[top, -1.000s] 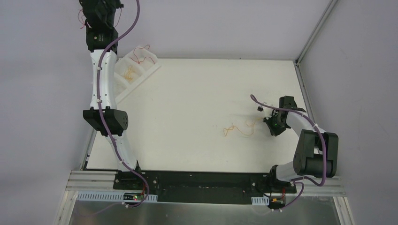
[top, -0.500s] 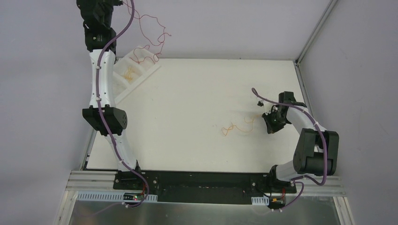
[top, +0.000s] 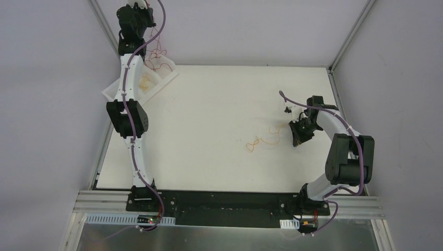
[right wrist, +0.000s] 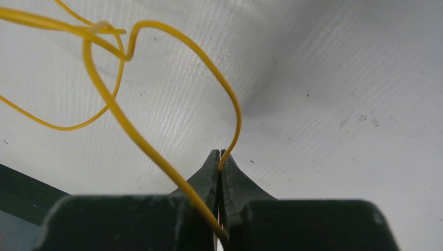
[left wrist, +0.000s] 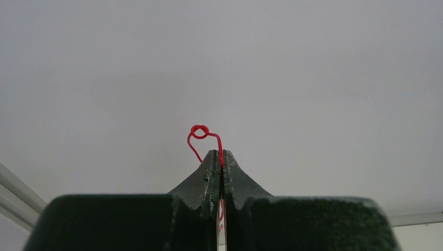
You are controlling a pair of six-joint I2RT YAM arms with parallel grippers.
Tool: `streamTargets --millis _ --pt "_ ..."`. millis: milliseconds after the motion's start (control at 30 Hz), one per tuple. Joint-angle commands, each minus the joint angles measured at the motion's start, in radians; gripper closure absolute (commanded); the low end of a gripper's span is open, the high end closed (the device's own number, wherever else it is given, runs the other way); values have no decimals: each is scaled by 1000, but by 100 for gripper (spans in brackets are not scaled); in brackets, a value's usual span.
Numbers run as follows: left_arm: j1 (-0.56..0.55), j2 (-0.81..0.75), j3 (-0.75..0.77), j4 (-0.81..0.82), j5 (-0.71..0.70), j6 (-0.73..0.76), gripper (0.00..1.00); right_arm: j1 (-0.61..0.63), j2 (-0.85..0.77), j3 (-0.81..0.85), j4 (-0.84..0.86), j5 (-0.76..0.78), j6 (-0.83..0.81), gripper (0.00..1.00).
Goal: Untangle the cables
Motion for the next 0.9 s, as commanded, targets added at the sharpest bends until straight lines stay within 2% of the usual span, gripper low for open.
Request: streamTargets --millis 0,300,533,667,867 --pt "17 10 51 79 -19 67 100 13 3 43 -63 -19 33 100" --pt "52 -2 3 86 -15 71 100 23 42 89 -71 -9 60 100" --pt "77 -75 -204 41 3 79 100 34 61 106 -70 -10 99 100" --pt "79 17 -153 -5 20 107 100 40 56 114 -98 7 99 100" --pt "87 193 -43 -32 68 37 100 41 21 123 -163 15 103 100"
